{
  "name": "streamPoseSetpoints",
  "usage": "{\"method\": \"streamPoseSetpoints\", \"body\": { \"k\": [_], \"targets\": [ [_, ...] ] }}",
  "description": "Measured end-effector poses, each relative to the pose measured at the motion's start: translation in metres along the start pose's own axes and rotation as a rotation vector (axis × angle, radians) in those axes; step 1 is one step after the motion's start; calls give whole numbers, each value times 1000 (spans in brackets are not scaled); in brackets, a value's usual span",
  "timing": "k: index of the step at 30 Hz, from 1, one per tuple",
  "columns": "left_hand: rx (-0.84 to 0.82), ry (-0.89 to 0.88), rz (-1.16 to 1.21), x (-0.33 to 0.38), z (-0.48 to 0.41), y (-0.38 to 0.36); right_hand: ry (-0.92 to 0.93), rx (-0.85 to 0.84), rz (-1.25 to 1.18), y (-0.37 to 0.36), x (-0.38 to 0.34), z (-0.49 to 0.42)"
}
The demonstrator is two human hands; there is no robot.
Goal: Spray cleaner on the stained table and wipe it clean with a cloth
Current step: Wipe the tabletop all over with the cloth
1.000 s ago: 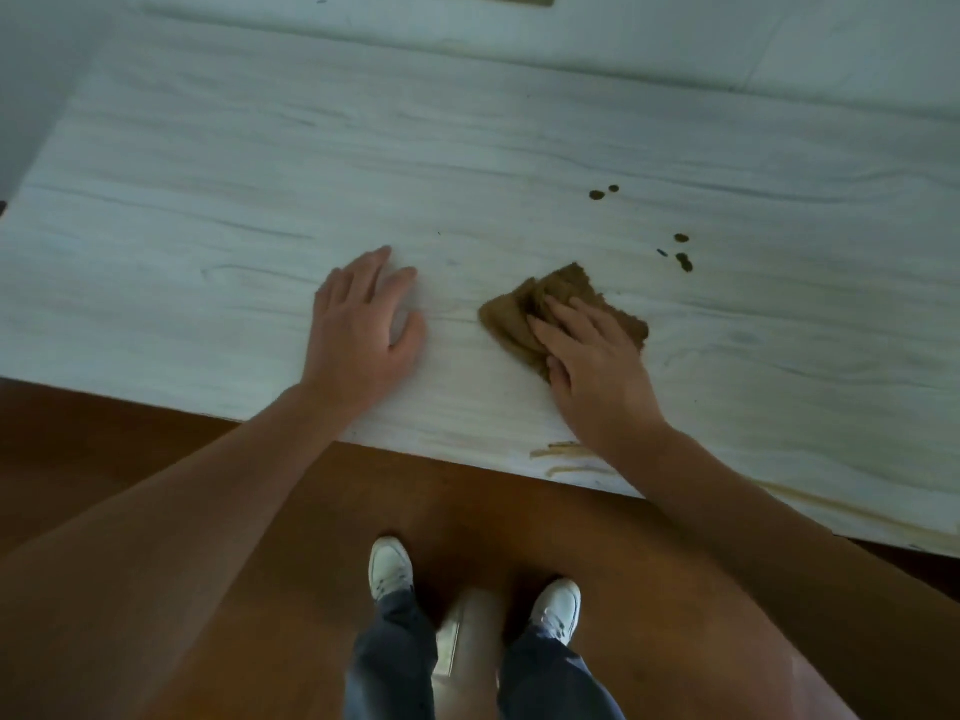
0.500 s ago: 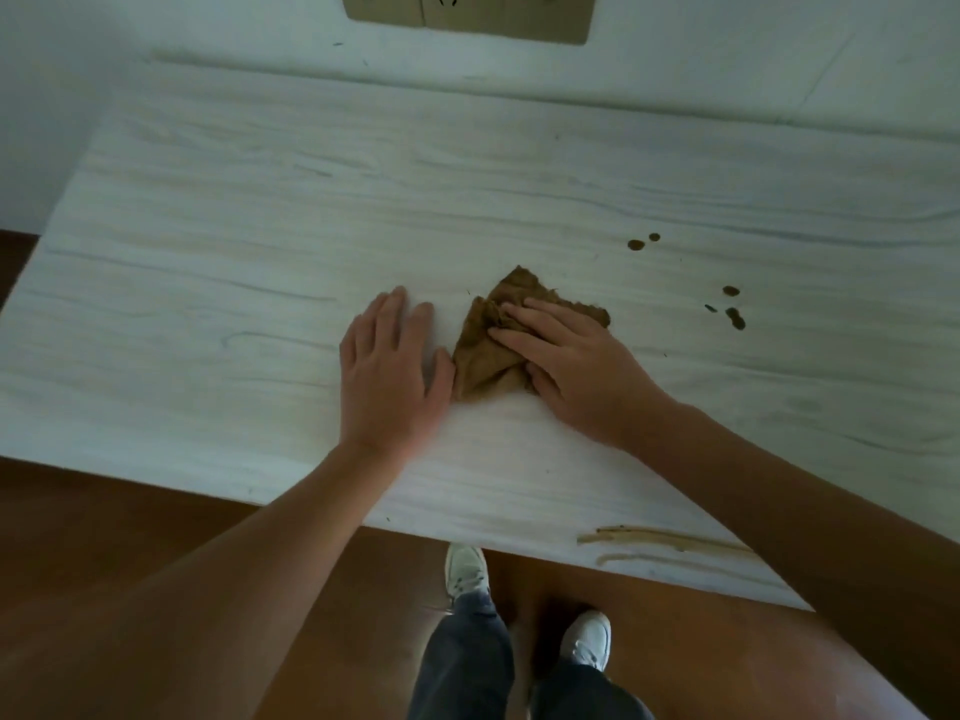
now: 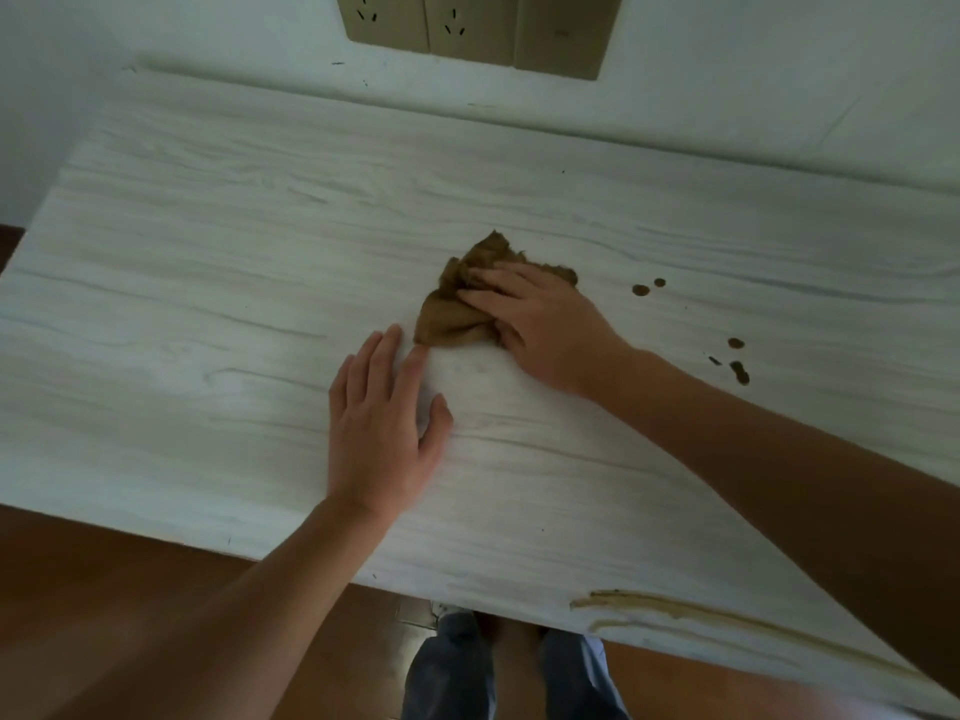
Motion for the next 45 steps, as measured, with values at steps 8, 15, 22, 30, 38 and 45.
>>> {"method": "streamPoseSetpoints", "body": {
  "k": [8, 15, 22, 30, 38, 45],
  "targets": [
    [22, 3, -33, -1, -1, 0, -254, 106, -7, 61, 120, -62],
    [16, 10, -30, 0, -1, 2, 4, 62, -101, 32, 46, -11],
    [15, 8, -18, 1, -1, 3, 301, -125, 76, 36, 53, -19],
    [-8, 18, -5, 0, -2, 1, -238, 158, -46, 85, 154, -51],
    [-28, 14, -7, 0, -2, 1, 290, 0, 47, 48, 37, -71],
    [-18, 16, 1, -1, -2, 0, -31, 3, -1, 50, 86, -110]
  ]
}}
Point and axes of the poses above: each hand's wrist, its own z-axis away from the middle knuckle, its own y-axis out of the back of the hand, x = y × z, the point moved 10 cm from there along -z, towards the middle knuckle, and after that the axes turned 10 degrees about -z, right-handed, at the moved point
